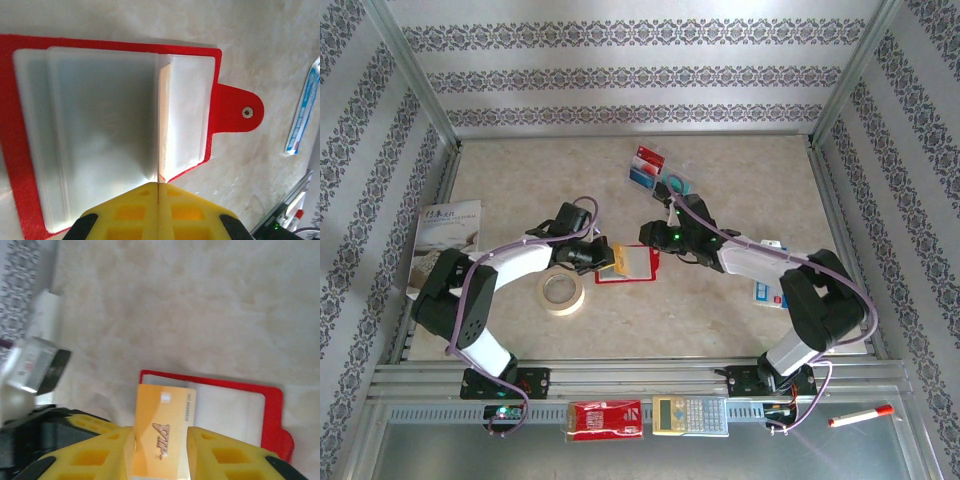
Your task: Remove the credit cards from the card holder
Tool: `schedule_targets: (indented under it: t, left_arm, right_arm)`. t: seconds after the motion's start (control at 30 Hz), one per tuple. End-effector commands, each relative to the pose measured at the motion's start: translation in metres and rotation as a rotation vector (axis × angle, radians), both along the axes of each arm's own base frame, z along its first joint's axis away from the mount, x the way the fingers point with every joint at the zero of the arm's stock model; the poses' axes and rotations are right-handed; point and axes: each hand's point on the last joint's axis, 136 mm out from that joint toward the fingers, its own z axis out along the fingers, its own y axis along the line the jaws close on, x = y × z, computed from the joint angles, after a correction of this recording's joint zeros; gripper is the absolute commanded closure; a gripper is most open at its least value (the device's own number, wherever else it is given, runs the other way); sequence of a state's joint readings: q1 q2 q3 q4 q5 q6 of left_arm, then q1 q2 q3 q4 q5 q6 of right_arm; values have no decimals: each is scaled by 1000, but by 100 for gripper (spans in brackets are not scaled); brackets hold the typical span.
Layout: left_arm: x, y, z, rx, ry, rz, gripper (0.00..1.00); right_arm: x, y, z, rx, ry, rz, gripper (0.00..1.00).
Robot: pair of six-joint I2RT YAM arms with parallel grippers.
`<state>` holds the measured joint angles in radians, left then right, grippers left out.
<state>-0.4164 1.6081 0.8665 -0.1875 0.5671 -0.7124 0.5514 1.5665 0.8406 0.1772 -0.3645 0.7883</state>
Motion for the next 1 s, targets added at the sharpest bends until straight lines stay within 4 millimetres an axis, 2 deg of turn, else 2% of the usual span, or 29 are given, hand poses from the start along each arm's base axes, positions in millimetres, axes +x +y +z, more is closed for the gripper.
schedule_targets:
  t: [0.0, 0.23, 0.43, 0.67, 0.87, 0.97]
  left_arm:
    - [-5, 16, 8, 71, -12, -25, 100]
    - [-12, 25, 25, 114, -52, -61, 100]
    - [-11, 31, 39, 152, -89, -75, 100]
    - [9, 21, 83, 36, -210, 14, 100]
    - [27, -1, 136, -218, -343, 99, 100]
    - [30, -7, 161, -343, -388, 134, 100]
  right_arm:
    - [-1, -2, 17, 104, -44, -25, 63]
    - [-3, -13, 35, 166, -106, -87, 57]
    - [-7, -27, 45, 170, -156, -139, 56]
    - [-8, -55, 61, 208, -181, -262, 40]
    - [-7, -45, 79, 339, -150, -212, 30]
    - [-8, -36, 92, 433, -144, -178, 25]
